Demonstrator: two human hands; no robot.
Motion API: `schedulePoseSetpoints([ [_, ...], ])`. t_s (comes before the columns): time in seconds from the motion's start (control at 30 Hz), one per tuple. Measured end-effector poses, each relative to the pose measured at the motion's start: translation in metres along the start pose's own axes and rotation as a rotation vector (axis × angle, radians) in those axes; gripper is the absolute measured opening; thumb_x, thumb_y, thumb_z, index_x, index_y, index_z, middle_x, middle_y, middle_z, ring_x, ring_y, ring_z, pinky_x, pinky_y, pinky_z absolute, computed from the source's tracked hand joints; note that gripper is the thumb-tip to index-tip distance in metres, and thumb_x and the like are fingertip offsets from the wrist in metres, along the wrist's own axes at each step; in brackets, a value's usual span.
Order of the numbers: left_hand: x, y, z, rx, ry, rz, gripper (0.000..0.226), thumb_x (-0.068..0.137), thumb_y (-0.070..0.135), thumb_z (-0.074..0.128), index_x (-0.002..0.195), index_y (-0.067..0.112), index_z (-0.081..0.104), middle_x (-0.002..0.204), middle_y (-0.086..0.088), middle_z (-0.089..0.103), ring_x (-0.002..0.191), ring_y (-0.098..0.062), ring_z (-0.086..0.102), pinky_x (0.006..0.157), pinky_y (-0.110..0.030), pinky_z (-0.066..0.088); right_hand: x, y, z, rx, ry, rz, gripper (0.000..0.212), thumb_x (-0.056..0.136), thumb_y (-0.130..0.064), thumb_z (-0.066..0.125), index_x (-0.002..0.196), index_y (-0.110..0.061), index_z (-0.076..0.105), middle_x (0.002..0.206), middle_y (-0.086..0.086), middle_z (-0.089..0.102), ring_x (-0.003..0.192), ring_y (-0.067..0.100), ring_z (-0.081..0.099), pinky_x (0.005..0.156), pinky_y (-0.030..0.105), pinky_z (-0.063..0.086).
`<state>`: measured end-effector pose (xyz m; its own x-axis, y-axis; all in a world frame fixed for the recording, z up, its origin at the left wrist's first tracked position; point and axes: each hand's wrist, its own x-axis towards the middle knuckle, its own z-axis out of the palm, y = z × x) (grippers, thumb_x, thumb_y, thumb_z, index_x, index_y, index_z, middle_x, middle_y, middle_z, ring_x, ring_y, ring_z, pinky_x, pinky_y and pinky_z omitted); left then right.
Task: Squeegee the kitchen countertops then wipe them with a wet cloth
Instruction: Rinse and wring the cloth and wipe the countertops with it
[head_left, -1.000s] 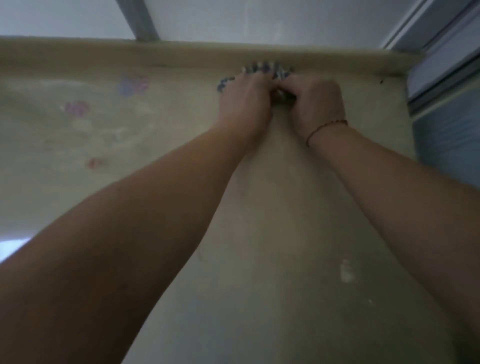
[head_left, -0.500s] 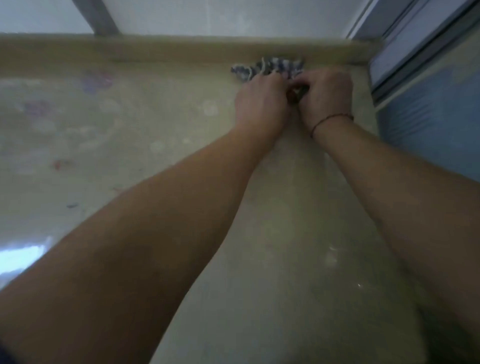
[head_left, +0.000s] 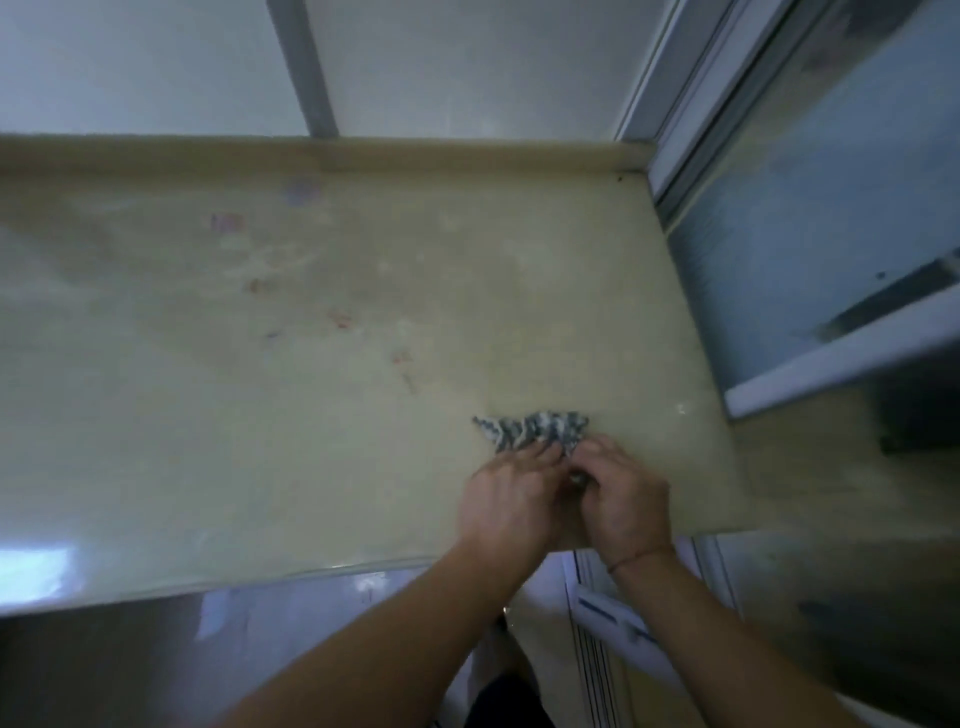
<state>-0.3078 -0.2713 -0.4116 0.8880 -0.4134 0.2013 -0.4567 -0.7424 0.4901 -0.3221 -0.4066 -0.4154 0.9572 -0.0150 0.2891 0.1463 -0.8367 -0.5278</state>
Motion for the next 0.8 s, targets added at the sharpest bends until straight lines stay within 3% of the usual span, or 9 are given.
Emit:
schedulePoseSetpoints([
  [0.17, -0.038, 0.014, 0.002, -0.047, -0.054, -0.005, 0.028, 0.066, 0.021, 0.079, 0.092, 0.029, 0.074, 0.095, 0.015, 0.072, 0.091, -0.004, 0.067, 0.069, -0.018, 0.049, -0.032, -0.003, -0.009, -0.018, -0.060, -0.030, 0.025, 0.070, 0.000, 0.047, 0.070, -0.011, 0.069, 0.076, 0.001, 0.068, 0.077, 0.019, 0.066, 0.071, 0.022, 0.050],
  [0.23, -0.032, 0.014, -0.002, -0.021, -0.058, 0.026, 0.020, 0.070, 0.023, 0.070, 0.089, 0.029, 0.074, 0.090, 0.015, 0.072, 0.088, -0.004, 0.068, 0.065, -0.017, 0.049, -0.026, 0.002, -0.012, -0.063, -0.083, -0.087, 0.024, 0.074, -0.003, 0.047, 0.070, -0.011, 0.069, 0.076, 0.003, 0.068, 0.080, 0.021, 0.065, 0.075, 0.026, 0.051],
  [0.33, -0.024, 0.028, 0.002, -0.027, -0.111, 0.058, 0.033, 0.074, 0.024, 0.050, 0.095, 0.027, 0.074, 0.094, 0.012, 0.072, 0.092, -0.008, 0.068, 0.068, -0.019, 0.051, -0.030, 0.027, -0.022, -0.141, -0.092, -0.108, 0.025, 0.088, -0.011, 0.050, 0.072, -0.016, 0.069, 0.072, 0.002, 0.062, 0.075, 0.021, 0.052, 0.072, 0.029, 0.046],
  [0.43, -0.011, 0.056, 0.022, -0.095, -0.168, 0.101, 0.034, 0.071, 0.021, 0.060, 0.102, 0.025, 0.072, 0.100, 0.009, 0.071, 0.096, -0.012, 0.067, 0.072, -0.021, 0.052, -0.036, 0.055, -0.042, -0.226, -0.026, 0.082, 0.026, 0.084, -0.020, 0.048, 0.070, -0.021, 0.070, 0.069, 0.001, 0.064, 0.068, 0.021, 0.047, 0.064, 0.030, 0.042],
  [0.57, 0.009, 0.076, 0.046, -0.229, -0.237, 0.144, 0.042, 0.068, 0.024, 0.062, 0.108, 0.025, 0.073, 0.110, 0.008, 0.071, 0.105, -0.011, 0.065, 0.085, -0.021, 0.050, -0.032, 0.055, -0.061, -0.323, 0.020, 0.337, 0.024, 0.061, -0.010, 0.048, 0.063, -0.019, 0.070, 0.068, -0.001, 0.070, 0.066, 0.026, 0.054, 0.060, 0.025, 0.043],
  [0.63, 0.014, 0.069, 0.049, -0.243, -0.233, 0.206, 0.043, 0.074, 0.028, 0.048, 0.109, 0.023, 0.073, 0.114, 0.007, 0.070, 0.107, -0.011, 0.065, 0.088, -0.021, 0.050, -0.028, 0.052, -0.062, -0.274, 0.045, 0.349, 0.026, 0.060, -0.009, 0.044, 0.064, -0.014, 0.069, 0.072, 0.004, 0.070, 0.068, 0.028, 0.058, 0.066, 0.024, 0.038],
  [0.73, 0.033, 0.053, 0.054, -0.209, -0.189, 0.297, 0.039, 0.079, 0.035, 0.048, 0.103, 0.020, 0.075, 0.112, 0.006, 0.071, 0.105, -0.010, 0.066, 0.088, -0.022, 0.050, -0.030, 0.052, -0.056, -0.206, 0.078, 0.348, 0.034, 0.066, -0.012, 0.038, 0.076, -0.006, 0.070, 0.085, 0.011, 0.070, 0.081, 0.029, 0.059, 0.080, 0.018, 0.036],
  [0.8, 0.048, 0.046, 0.058, -0.185, -0.160, 0.331, 0.040, 0.077, 0.035, 0.047, 0.102, 0.021, 0.075, 0.111, 0.007, 0.071, 0.104, -0.009, 0.066, 0.087, -0.021, 0.050, -0.030, 0.052, -0.051, -0.207, 0.091, 0.352, 0.039, 0.071, -0.014, 0.038, 0.087, -0.001, 0.071, 0.094, 0.016, 0.070, 0.092, 0.024, 0.055, 0.088, 0.022, 0.038],
])
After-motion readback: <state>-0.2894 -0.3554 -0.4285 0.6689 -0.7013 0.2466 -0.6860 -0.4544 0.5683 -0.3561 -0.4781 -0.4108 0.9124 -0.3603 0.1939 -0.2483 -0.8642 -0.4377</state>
